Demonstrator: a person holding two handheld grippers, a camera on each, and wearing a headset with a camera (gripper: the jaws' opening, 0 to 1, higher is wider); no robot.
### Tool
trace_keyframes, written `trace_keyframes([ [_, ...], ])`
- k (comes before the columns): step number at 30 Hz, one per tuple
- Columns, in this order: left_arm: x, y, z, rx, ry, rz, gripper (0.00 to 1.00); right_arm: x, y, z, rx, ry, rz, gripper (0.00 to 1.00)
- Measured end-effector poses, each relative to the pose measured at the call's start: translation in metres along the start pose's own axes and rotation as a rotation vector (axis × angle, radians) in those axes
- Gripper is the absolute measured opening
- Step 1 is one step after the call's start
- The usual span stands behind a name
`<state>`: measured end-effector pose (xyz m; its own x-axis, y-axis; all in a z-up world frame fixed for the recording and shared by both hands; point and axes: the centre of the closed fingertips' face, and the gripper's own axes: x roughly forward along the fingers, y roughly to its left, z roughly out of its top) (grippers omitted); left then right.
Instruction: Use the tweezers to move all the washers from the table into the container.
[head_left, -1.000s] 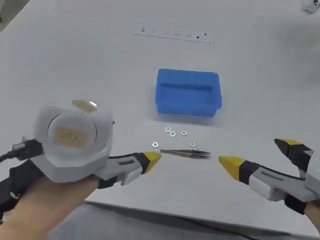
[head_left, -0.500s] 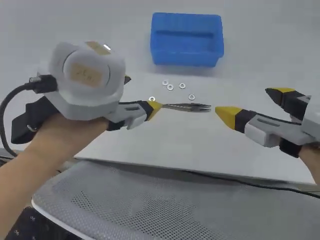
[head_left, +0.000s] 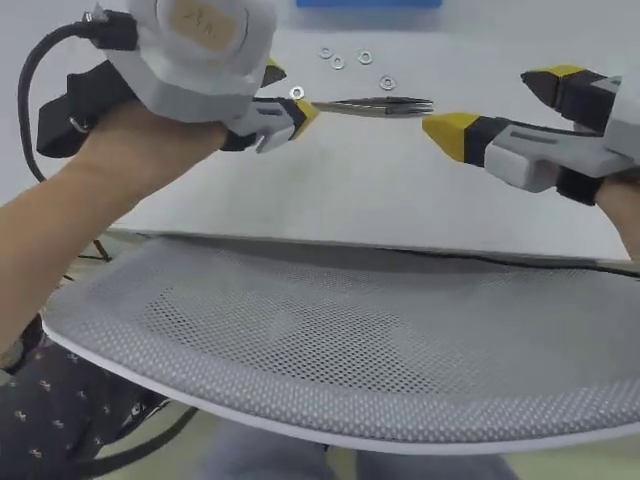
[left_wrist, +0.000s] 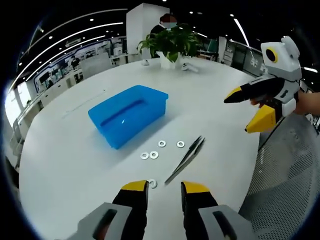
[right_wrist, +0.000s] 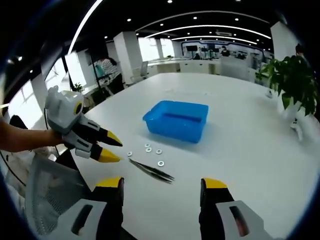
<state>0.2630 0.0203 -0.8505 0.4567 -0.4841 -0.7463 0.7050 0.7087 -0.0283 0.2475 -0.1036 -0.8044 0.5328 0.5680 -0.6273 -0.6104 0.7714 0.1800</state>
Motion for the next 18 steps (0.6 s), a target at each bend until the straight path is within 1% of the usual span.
trace_keyframes([
  [2, 0.007, -0.003, -0.001, 0.022, 0.016, -0.015, 0.19, 0.001, 0.000, -0.002, 0.009, 0.000, 0.003, 0.59],
  [3, 0.010, -0.005, -0.002, 0.051, 0.031, -0.023, 0.17, 0.002, 0.001, -0.003, 0.011, 0.000, 0.005, 0.59],
  [6, 0.019, -0.006, -0.005, 0.078, 0.045, -0.034, 0.13, 0.001, 0.001, -0.006, 0.013, 0.005, 0.008, 0.59],
  [8, 0.023, -0.007, -0.009, 0.105, 0.063, -0.037, 0.11, 0.000, 0.002, -0.008, 0.016, 0.005, 0.011, 0.58],
  [12, 0.024, -0.008, -0.012, 0.151, 0.080, -0.039, 0.05, -0.002, 0.003, -0.013, 0.025, 0.009, 0.020, 0.57],
  [13, 0.024, -0.009, -0.011, 0.164, 0.069, -0.048, 0.03, -0.002, 0.004, -0.014, 0.025, 0.011, 0.023, 0.57],
  [15, 0.024, -0.008, -0.011, 0.223, 0.073, -0.047, 0.01, -0.002, 0.007, -0.016, 0.020, 0.015, 0.031, 0.56],
  [16, 0.023, -0.011, -0.010, 0.258, 0.071, -0.062, 0.00, -0.003, 0.008, -0.017, 0.016, 0.018, 0.035, 0.56],
  [17, 0.022, -0.014, -0.010, 0.280, 0.074, -0.077, 0.00, -0.003, 0.009, -0.017, 0.012, 0.021, 0.038, 0.56],
  [18, 0.021, -0.016, -0.009, 0.290, 0.072, -0.081, 0.00, -0.003, 0.011, -0.017, 0.005, 0.021, 0.042, 0.56],
])
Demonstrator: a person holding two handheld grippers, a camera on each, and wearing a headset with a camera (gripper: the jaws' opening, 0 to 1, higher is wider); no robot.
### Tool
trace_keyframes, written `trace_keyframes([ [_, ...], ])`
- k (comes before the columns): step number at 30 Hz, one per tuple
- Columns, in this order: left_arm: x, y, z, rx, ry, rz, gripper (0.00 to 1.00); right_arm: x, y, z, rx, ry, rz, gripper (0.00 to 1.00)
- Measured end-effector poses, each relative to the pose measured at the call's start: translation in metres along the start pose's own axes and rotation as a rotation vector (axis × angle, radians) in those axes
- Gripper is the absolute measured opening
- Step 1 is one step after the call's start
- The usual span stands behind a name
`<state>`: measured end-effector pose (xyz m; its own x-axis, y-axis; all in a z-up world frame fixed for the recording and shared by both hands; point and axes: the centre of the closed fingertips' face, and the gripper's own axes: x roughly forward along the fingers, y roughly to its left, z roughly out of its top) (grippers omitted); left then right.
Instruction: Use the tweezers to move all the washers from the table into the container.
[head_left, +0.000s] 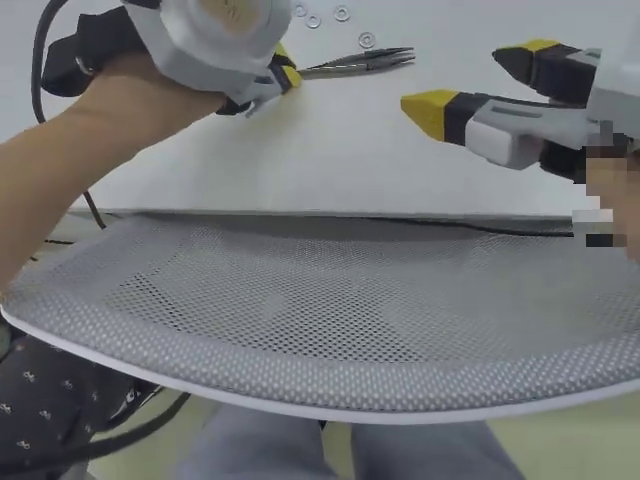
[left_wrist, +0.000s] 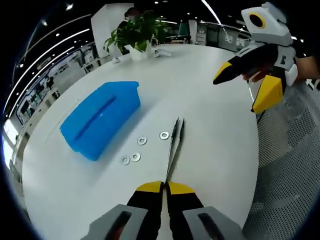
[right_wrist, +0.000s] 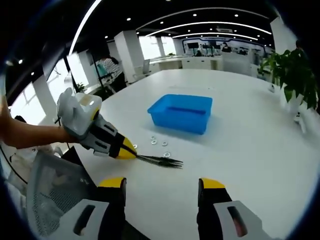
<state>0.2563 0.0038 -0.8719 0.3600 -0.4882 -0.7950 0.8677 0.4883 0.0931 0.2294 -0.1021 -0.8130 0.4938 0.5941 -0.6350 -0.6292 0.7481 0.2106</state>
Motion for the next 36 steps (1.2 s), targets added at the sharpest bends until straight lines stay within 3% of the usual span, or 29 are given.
trace_keyframes([
  [4, -0.007, -0.007, 0.009, -0.002, 0.013, -0.011, 0.00, -0.001, 0.009, 0.006, -0.035, 0.002, 0.022, 0.53],
  [12, -0.052, -0.025, 0.040, 0.036, -0.017, 0.014, 0.00, 0.000, 0.033, 0.024, -0.165, 0.003, 0.090, 0.43],
  [13, -0.048, -0.023, 0.040, 0.043, -0.021, 0.014, 0.00, 0.001, 0.035, 0.024, -0.179, 0.006, 0.096, 0.42],
  [22, -0.079, -0.044, 0.053, 0.042, -0.054, -0.002, 0.00, 0.023, 0.062, 0.007, -0.359, 0.123, 0.217, 0.29],
  [25, -0.083, -0.046, 0.054, 0.049, -0.069, -0.005, 0.00, 0.030, 0.074, 0.005, -0.393, 0.131, 0.260, 0.26],
  [29, -0.091, -0.052, 0.059, 0.107, -0.092, -0.010, 0.00, 0.041, 0.089, 0.010, -0.507, 0.126, 0.302, 0.22],
  [31, -0.091, -0.054, 0.058, 0.147, -0.077, -0.019, 0.00, 0.045, 0.091, 0.012, -0.552, 0.126, 0.307, 0.20],
  [34, -0.094, -0.059, 0.058, 0.255, -0.069, -0.030, 0.00, 0.051, 0.096, 0.017, -0.644, 0.110, 0.322, 0.13],
  [36, -0.094, -0.058, 0.058, 0.274, -0.059, -0.018, 0.00, 0.052, 0.098, 0.015, -0.663, 0.129, 0.332, 0.08],
])
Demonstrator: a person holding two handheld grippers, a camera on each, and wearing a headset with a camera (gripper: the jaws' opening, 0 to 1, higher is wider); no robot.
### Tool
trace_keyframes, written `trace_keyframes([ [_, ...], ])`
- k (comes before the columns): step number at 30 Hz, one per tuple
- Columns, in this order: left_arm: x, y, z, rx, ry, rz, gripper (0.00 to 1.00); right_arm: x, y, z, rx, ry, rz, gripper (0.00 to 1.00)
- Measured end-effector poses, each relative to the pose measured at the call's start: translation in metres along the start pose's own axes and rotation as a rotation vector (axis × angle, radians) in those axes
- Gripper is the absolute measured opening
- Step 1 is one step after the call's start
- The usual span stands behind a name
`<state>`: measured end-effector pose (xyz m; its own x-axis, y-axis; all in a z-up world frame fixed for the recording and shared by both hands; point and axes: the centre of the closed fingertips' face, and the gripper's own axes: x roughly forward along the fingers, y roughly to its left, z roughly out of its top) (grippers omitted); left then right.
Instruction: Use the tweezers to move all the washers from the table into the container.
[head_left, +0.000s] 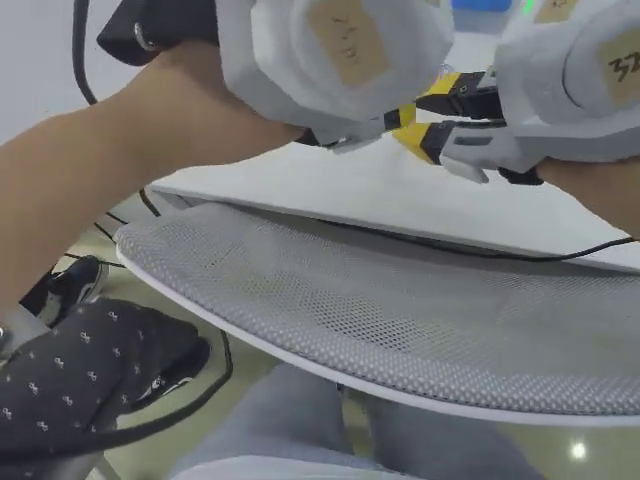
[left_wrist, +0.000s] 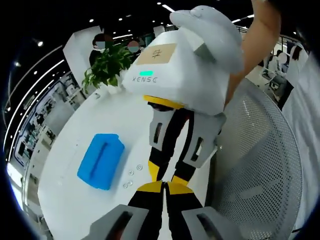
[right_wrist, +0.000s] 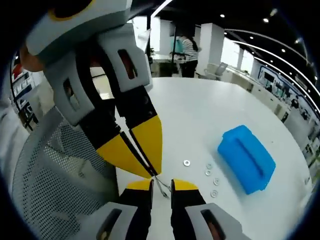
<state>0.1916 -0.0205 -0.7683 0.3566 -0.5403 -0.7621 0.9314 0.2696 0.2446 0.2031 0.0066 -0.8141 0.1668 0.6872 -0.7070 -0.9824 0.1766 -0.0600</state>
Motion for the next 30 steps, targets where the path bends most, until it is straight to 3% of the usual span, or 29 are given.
trace_keyframes([
  [6, -0.001, 0.002, 0.004, 0.018, -0.020, -0.003, 0.00, 0.003, 0.003, 0.005, -0.048, -0.012, 0.005, 0.04],
  [9, -0.001, 0.002, 0.003, -0.023, -0.026, 0.008, 0.00, 0.007, 0.004, 0.004, -0.037, -0.008, 0.002, 0.04],
  [12, -0.002, 0.006, 0.005, -0.132, -0.095, 0.038, 0.00, 0.006, 0.002, 0.004, -0.010, -0.008, -0.017, 0.03],
  [13, -0.002, 0.007, 0.005, -0.142, -0.103, 0.043, 0.00, 0.006, 0.002, 0.004, -0.005, -0.009, -0.017, 0.03],
  [17, -0.007, 0.015, 0.000, -0.292, -0.147, 0.125, 0.00, 0.009, -0.003, 0.007, 0.032, -0.007, -0.023, 0.02],
  [19, -0.014, 0.024, -0.003, -0.427, -0.194, 0.184, 0.04, 0.009, -0.004, 0.007, 0.038, -0.008, -0.026, 0.02],
  [20, -0.020, 0.026, -0.003, -0.499, -0.241, 0.200, 0.06, 0.009, -0.005, 0.007, 0.043, -0.008, -0.027, 0.01],
  [23, -0.033, 0.031, -0.010, -0.683, -0.338, 0.254, 0.22, 0.010, -0.008, 0.007, 0.081, -0.007, -0.040, 0.01],
  [25, -0.038, 0.031, -0.021, -0.762, -0.357, 0.312, 0.39, 0.009, -0.010, 0.007, 0.084, -0.009, -0.062, 0.01],
  [30, -0.055, 0.026, -0.042, -0.809, -0.324, 0.414, 0.64, 0.005, -0.026, 0.018, 0.184, -0.057, -0.085, 0.00],
])
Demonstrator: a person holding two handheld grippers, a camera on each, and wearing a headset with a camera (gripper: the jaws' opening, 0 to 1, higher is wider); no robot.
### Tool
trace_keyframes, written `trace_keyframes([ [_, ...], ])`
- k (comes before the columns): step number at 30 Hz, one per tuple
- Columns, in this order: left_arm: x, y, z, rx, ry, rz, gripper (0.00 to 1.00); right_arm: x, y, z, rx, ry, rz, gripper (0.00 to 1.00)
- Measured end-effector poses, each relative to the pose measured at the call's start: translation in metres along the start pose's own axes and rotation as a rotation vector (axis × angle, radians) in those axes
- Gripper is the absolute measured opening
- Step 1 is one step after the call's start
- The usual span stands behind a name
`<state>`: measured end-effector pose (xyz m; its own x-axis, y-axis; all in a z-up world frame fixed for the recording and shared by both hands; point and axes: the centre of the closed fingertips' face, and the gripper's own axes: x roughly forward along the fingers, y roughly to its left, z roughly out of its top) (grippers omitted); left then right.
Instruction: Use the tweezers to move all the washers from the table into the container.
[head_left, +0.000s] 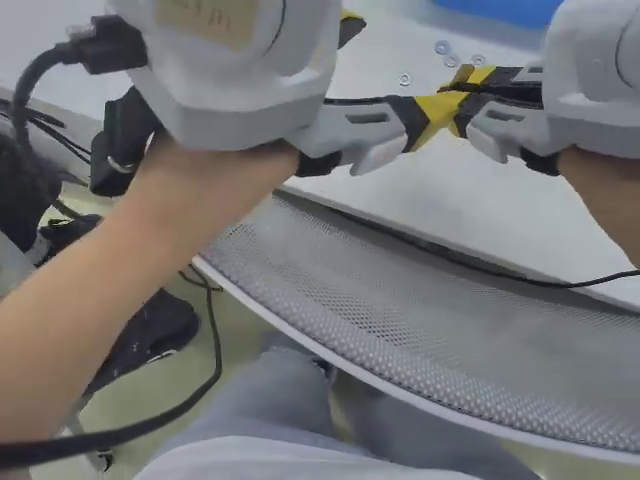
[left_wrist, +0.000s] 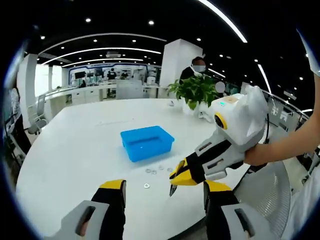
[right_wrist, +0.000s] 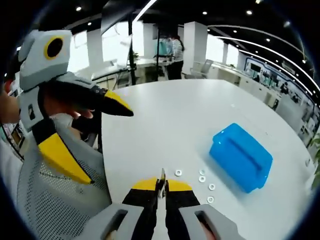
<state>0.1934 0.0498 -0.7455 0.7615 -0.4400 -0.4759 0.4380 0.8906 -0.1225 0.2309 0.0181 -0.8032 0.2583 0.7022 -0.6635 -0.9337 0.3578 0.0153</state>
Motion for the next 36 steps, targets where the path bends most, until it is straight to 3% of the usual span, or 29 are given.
trace_keyframes([
  [4, -0.010, 0.009, -0.004, -0.013, -0.004, 0.044, 0.70, -0.002, -0.014, 0.015, 0.087, -0.042, 0.000, 0.01],
  [9, -0.017, 0.019, 0.000, -0.039, -0.033, 0.089, 0.75, 0.006, -0.026, 0.027, 0.099, -0.063, -0.014, 0.01],
  [14, -0.019, 0.026, 0.002, -0.059, -0.047, 0.103, 0.79, 0.016, -0.034, 0.035, 0.103, -0.087, -0.031, 0.01],
  [21, -0.020, 0.028, 0.002, -0.072, -0.052, 0.121, 0.82, 0.027, -0.036, 0.034, 0.106, -0.098, -0.051, 0.01],
  [23, -0.024, 0.035, 0.006, -0.076, -0.056, 0.128, 0.81, 0.030, -0.037, 0.032, 0.103, -0.105, -0.064, 0.01],
  [28, -0.024, 0.035, 0.001, -0.070, -0.046, 0.134, 0.80, 0.037, -0.042, 0.028, 0.110, -0.106, -0.092, 0.02],
  [36, -0.024, 0.037, 0.001, -0.069, -0.037, 0.134, 0.80, 0.038, -0.042, 0.026, 0.133, -0.108, -0.098, 0.02],
])
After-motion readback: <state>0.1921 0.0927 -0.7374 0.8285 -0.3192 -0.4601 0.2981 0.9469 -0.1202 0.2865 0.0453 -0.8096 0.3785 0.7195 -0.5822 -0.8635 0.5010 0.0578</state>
